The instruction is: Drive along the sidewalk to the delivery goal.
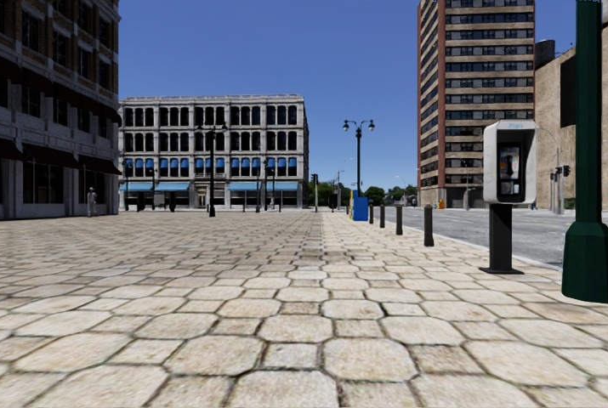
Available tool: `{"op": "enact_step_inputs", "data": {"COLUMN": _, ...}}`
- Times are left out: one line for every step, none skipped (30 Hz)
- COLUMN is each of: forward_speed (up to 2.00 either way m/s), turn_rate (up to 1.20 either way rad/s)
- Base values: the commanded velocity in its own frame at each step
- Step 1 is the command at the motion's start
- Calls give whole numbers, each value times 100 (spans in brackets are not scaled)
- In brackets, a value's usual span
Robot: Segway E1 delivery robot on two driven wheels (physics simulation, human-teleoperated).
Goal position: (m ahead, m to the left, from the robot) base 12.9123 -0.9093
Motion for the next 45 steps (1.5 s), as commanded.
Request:
{"op": "enact_step_inputs", "data": {"forward_speed": 144, "turn_rate": -36}}
{"op": "enact_step_inputs", "data": {"forward_speed": 145, "turn_rate": -54}}
{"op": "enact_step_inputs", "data": {"forward_speed": 146, "turn_rate": -71}}
{"op": "enact_step_inputs", "data": {"forward_speed": 147, "turn_rate": -93}}
{"op": "enact_step_inputs", "data": {"forward_speed": 148, "turn_rate": -95}}
{"op": "enact_step_inputs", "data": {"forward_speed": 150, "turn_rate": 0}}
{"op": "enact_step_inputs", "data": {"forward_speed": 151, "turn_rate": 0}}
{"op": "enact_step_inputs", "data": {"forward_speed": 151, "turn_rate": 0}}
{"op": "enact_step_inputs", "data": {"forward_speed": 151, "turn_rate": 0}}
{"op": "enact_step_inputs", "data": {"forward_speed": 151, "turn_rate": 0}}
{"op": "enact_step_inputs", "data": {"forward_speed": 151, "turn_rate": 0}}
{"op": "enact_step_inputs", "data": {"forward_speed": 151, "turn_rate": 0}}
{"op": "enact_step_inputs", "data": {"forward_speed": 151, "turn_rate": 0}}
{"op": "enact_step_inputs", "data": {"forward_speed": 152, "turn_rate": 0}}
{"op": "enact_step_inputs", "data": {"forward_speed": 152, "turn_rate": 0}}
{"op": "enact_step_inputs", "data": {"forward_speed": 152, "turn_rate": 0}}
{"op": "enact_step_inputs", "data": {"forward_speed": 152, "turn_rate": 0}}
{"op": "enact_step_inputs", "data": {"forward_speed": 152, "turn_rate": 0}}
{"op": "enact_step_inputs", "data": {"forward_speed": 152, "turn_rate": 0}}
{"op": "enact_step_inputs", "data": {"forward_speed": 152, "turn_rate": 0}}
{"op": "enact_step_inputs", "data": {"forward_speed": 152, "turn_rate": 0}}
{"op": "enact_step_inputs", "data": {"forward_speed": 152, "turn_rate": 0}}
{"op": "enact_step_inputs", "data": {"forward_speed": 152, "turn_rate": 0}}
{"op": "enact_step_inputs", "data": {"forward_speed": 152, "turn_rate": -98}}
{"op": "enact_step_inputs", "data": {"forward_speed": 152, "turn_rate": -120}}
{"op": "enact_step_inputs", "data": {"forward_speed": 152, "turn_rate": -120}}
{"op": "enact_step_inputs", "data": {"forward_speed": 152, "turn_rate": -116}}
{"op": "enact_step_inputs", "data": {"forward_speed": 152, "turn_rate": -116}}
{"op": "enact_step_inputs", "data": {"forward_speed": 152, "turn_rate": -5}}
{"op": "enact_step_inputs", "data": {"forward_speed": 152, "turn_rate": 0}}
{"op": "enact_step_inputs", "data": {"forward_speed": 155, "turn_rate": 0}}
{"op": "enact_step_inputs", "data": {"forward_speed": 164, "turn_rate": 0}}
{"op": "enact_step_inputs", "data": {"forward_speed": 172, "turn_rate": 0}}
{"op": "enact_step_inputs", "data": {"forward_speed": 176, "turn_rate": 0}}
{"op": "enact_step_inputs", "data": {"forward_speed": 176, "turn_rate": 0}}
{"op": "enact_step_inputs", "data": {"forward_speed": 178, "turn_rate": 0}}
{"op": "enact_step_inputs", "data": {"forward_speed": 180, "turn_rate": 0}}
{"op": "enact_step_inputs", "data": {"forward_speed": 183, "turn_rate": 0}}
{"op": "enact_step_inputs", "data": {"forward_speed": 184, "turn_rate": 0}}
{"op": "enact_step_inputs", "data": {"forward_speed": 185, "turn_rate": 0}}
{"op": "enact_step_inputs", "data": {"forward_speed": 185, "turn_rate": 0}}
{"op": "enact_step_inputs", "data": {"forward_speed": 185, "turn_rate": 0}}
{"op": "enact_step_inputs", "data": {"forward_speed": 185, "turn_rate": 0}}
{"op": "enact_step_inputs", "data": {"forward_speed": 185, "turn_rate": 0}}
{"op": "enact_step_inputs", "data": {"forward_speed": 185, "turn_rate": 0}}
